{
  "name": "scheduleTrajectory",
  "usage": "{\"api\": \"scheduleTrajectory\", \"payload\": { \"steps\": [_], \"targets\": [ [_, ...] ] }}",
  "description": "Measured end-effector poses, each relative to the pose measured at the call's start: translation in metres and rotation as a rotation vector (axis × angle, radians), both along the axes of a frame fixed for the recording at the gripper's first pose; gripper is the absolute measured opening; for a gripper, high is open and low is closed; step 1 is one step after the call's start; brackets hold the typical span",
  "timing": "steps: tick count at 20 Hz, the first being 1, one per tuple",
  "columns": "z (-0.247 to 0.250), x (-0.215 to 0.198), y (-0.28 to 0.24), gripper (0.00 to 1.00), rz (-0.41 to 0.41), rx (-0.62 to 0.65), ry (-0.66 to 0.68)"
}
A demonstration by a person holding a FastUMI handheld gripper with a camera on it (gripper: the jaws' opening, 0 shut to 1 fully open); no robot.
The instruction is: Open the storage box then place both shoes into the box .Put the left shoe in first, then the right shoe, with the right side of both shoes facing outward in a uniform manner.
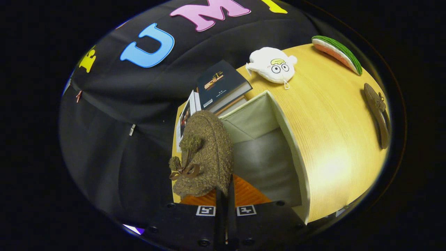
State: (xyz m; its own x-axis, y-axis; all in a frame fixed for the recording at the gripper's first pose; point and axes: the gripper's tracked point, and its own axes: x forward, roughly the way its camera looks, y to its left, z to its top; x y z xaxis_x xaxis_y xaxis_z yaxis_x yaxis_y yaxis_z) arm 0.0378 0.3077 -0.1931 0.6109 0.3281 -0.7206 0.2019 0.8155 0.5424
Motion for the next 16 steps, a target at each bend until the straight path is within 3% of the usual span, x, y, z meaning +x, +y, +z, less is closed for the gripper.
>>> {"api": "scheduleTrajectory", "payload": {
  "steps": [5, 7, 10, 13, 16],
  "targets": [
    [-0.018, 0.007, 0.013, 0.08, 0.024, 0.005, 0.047],
    [-0.021, 0.004, 0.03, 0.22, 0.074, 0.025, 0.056],
    [-0.011, -0.001, 0.044, 1.0, 0.169, 0.009, 0.016],
    [0.016, -0.01, 0.05, 0.98, 0.269, -0.022, -0.069],
    [0.058, -0.014, 0.018, 0.98, 0.309, -0.079, -0.194]
  ]
}}
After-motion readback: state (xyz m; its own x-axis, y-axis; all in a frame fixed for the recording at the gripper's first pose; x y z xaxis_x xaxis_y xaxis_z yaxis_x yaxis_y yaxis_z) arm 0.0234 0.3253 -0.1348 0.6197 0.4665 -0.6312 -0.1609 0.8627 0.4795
